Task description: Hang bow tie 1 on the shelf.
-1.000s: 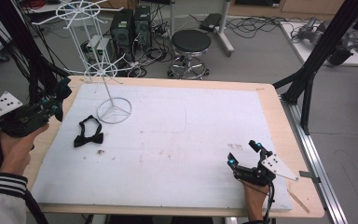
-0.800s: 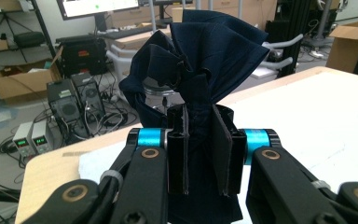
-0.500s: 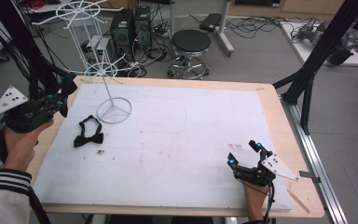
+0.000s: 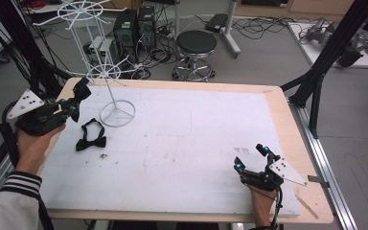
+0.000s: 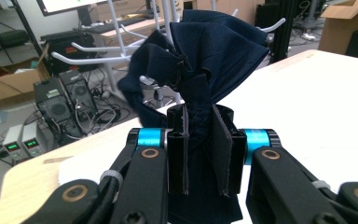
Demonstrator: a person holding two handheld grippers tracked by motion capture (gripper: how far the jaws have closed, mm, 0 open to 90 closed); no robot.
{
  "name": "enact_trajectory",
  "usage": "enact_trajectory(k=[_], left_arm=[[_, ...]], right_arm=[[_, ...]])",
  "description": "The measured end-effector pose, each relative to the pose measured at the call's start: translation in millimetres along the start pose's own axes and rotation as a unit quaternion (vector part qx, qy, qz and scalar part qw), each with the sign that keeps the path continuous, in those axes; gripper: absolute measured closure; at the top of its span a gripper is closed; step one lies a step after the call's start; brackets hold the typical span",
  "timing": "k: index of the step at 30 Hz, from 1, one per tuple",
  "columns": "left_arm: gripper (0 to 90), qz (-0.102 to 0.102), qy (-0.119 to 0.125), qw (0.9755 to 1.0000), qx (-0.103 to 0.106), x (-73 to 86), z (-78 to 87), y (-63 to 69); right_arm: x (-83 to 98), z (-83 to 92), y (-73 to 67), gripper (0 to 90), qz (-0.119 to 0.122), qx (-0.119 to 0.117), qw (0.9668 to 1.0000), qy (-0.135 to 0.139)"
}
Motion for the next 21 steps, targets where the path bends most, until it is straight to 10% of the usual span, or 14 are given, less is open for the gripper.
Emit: enact_trajectory(k=[21], left_arm=[[76.7,0.003,-0.031,0.9995,0.007,13.8,-19.0,6.8]], right_arm=[[0.1,0.4,-0.4,3.8,0.002,0.001,1.0,0.001]])
Point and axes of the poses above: each handheld gripper's, and its own axes: z roughly backward along the jaws, x roughly out of its underside, y roughly to its right, the point moved 4 cm from there along -z, roughly forward along the jaws, and after that the axes turned 8 degrees about -y, right-handed, at the moved point
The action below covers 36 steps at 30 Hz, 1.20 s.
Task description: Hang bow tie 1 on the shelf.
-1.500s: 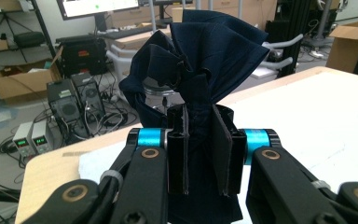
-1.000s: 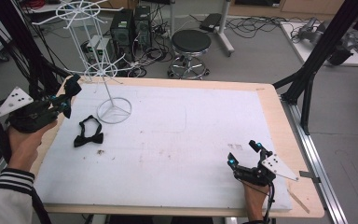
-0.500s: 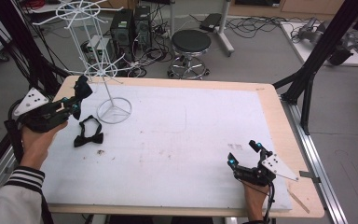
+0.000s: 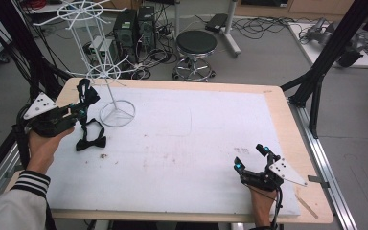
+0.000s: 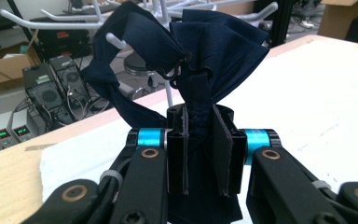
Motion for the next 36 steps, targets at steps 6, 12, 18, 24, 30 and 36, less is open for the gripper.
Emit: enact_trajectory(k=[6,12,18,24,30,36], left_arm=[[76.1,0.004,-0.007,1.0,0.005,5.5,-3.3,1.3],[28.4,0.022,0.001,0.9997,0.011,5.7,-7.8,2.5],[12.9,0.021,0.019,0.9995,0.012,7.5,-4.4,1.8],[12.8,0.024,0.036,0.9988,0.022,9.3,0.8,4.9],[12.7,0.023,0.067,0.9965,0.045,12.0,8.4,16.1],[12.6,0.011,0.08,0.9951,0.058,16.0,10.1,33.9]], right_arm=[[0.0,0.0,0.1,3.8,-0.001,0.0,1.0,0.0],[0.0,0.0,0.1,3.8,0.0,0.0,1.0,0.0],[0.0,0.0,0.1,3.8,0.0,0.0,1.0,0.0],[0.0,0.1,0.2,3.8,-0.002,0.002,1.0,-0.002],[-0.1,0.2,0.7,3.8,-0.006,0.001,1.0,-0.002],[-0.1,-0.3,1.0,3.8,-0.009,0.001,0.9999,-0.005]])
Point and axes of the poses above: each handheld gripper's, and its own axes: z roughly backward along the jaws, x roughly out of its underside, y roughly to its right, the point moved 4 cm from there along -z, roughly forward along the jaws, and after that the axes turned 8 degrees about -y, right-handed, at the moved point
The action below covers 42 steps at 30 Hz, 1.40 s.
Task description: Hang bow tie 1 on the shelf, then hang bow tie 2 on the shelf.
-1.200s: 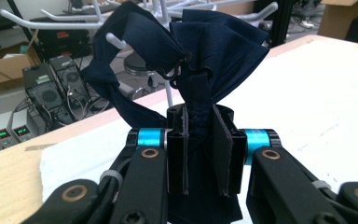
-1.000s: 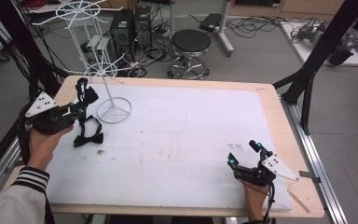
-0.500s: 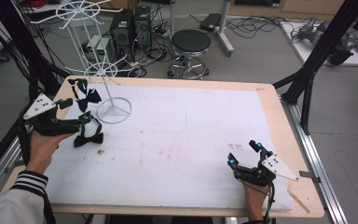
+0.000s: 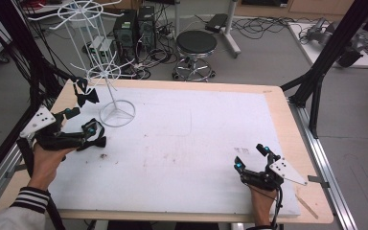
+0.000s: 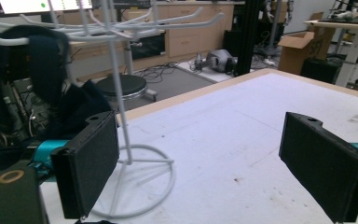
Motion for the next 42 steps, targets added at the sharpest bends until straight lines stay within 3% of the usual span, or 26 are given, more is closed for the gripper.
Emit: enact_trajectory(k=[10,21,31,37,42], left_arm=[[12.6,0.001,0.005,0.9996,0.027,23.4,-6.5,18.4],[12.7,-0.006,0.006,0.9995,0.031,45.6,-10.4,27.4],[12.7,-0.021,0.001,0.9994,0.028,49.4,-12.2,28.0],[12.7,-0.019,0.011,0.9995,0.021,45.9,-7.6,28.9],[12.7,-0.024,0.005,0.9995,0.02,45.5,-6.2,26.6]], right_arm=[[0.2,0.1,0.1,3.8,-0.002,0.002,1.0,-0.001],[0.0,-0.1,0.3,3.8,0.001,0.001,1.0,0.0],[0.1,0.7,0.8,3.8,-0.006,-0.001,1.0,0.001],[0.0,0.5,0.4,3.8,0.003,-0.002,1.0,0.003],[0.0,0.5,0.4,3.8,-0.002,-0.003,1.0,0.002]])
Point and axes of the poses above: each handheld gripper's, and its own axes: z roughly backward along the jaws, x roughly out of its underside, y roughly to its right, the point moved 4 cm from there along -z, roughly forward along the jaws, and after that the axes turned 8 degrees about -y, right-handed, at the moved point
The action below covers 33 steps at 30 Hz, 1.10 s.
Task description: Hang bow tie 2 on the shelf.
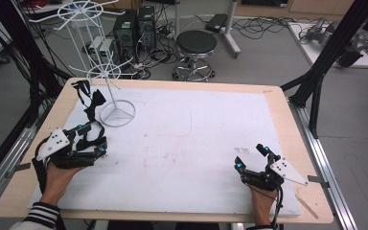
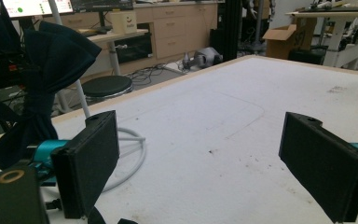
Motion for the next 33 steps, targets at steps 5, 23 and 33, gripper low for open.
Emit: enact_trajectory(k=[5,23,33], left_arm=[[12.7,0.0,0.001,1.0,-0.001,-1.0,3.4,-2.5],[12.7,-0.021,-0.026,0.9994,0.006,-13.2,8.1,-10.8],[14.1,-0.057,-0.077,0.9952,0.02,-27.0,4.1,-21.6]], right_arm=[[0.3,0.0,-1.1,3.8,0.002,0.0,1.0,-0.002],[0.2,-0.2,-1.0,3.8,0.001,0.001,1.0,-0.002],[0.2,-0.2,-0.6,3.8,0.002,0.001,1.0,-0.002]])
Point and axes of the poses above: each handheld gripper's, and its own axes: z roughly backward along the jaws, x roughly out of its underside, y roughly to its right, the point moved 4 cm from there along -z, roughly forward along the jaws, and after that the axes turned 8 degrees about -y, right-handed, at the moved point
